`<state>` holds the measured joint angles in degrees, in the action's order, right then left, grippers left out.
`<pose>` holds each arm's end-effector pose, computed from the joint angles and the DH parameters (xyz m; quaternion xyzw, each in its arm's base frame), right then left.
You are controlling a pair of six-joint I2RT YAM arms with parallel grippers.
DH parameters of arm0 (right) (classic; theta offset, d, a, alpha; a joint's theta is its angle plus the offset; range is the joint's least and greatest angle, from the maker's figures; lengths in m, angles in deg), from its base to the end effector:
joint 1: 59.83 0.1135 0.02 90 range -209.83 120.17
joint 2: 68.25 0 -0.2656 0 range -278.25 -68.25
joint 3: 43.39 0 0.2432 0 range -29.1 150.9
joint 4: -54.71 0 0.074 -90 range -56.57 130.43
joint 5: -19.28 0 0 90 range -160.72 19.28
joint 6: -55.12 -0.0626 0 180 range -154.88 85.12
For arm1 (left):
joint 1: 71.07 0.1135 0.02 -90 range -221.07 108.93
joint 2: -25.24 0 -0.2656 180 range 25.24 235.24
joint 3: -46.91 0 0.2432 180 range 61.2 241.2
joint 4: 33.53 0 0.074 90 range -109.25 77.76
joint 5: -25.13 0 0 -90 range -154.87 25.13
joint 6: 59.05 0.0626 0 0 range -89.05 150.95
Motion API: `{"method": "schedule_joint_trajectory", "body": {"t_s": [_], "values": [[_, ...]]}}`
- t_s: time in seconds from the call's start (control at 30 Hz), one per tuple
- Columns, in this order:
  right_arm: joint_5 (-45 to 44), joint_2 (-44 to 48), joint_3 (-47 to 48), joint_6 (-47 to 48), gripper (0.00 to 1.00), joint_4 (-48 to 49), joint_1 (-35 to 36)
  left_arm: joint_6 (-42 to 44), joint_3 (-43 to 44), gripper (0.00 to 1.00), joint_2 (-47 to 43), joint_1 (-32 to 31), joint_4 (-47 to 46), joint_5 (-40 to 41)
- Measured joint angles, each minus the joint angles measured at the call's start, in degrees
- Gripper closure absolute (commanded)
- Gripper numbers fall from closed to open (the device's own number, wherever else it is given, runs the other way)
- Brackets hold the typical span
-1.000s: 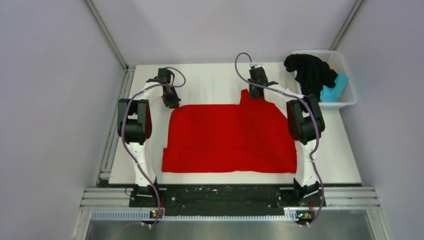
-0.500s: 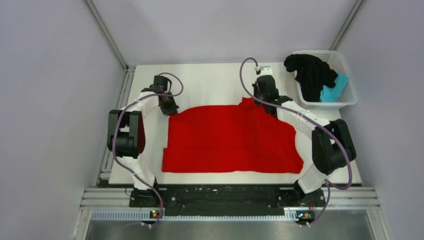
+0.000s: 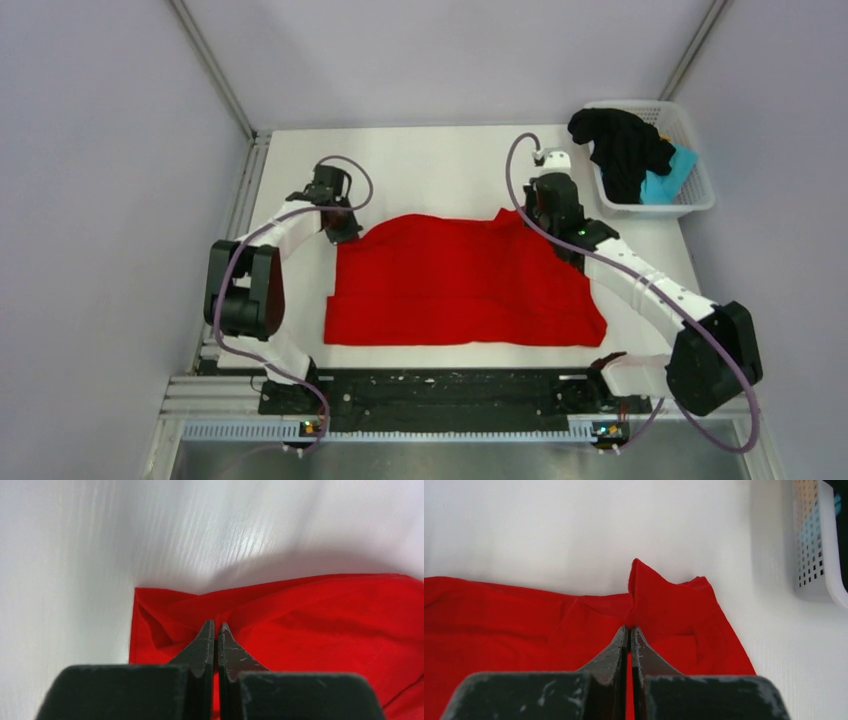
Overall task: Fold and stack the t-shirts
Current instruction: Fold the other side of the tshirt into a rectangle
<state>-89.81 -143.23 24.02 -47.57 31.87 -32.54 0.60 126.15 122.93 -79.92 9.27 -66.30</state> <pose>0.2823 0.1226 0.2706 -0.0270 0.8593 0.0323 0.5097 0.3475 -0.0557 0.1800 -0.1776 0.9522 -0.0947 0.2298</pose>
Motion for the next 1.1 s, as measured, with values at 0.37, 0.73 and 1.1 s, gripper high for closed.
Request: {"method": "schedule_joint_trajectory", "body": {"t_s": [0.37, 0.73, 1.1], "values": [[-0.42, 13.11, -6.43, -2.49, 1.00, -6.19, 1.38, -1.29, -7.89, 1.00, -13.70, -0.66, -0.79, 4.37], [1.44, 25.11, -11.43, -6.51, 1.00, -14.45, 2.38, -3.15, -16.61, 1.00, -20.72, -3.30, -1.55, 5.20], [7.41, 31.69, -19.10, -15.63, 0.65, -25.16, 3.04, -7.13, -22.91, 0.36, -26.86, -5.51, 0.50, 8.98]]}}
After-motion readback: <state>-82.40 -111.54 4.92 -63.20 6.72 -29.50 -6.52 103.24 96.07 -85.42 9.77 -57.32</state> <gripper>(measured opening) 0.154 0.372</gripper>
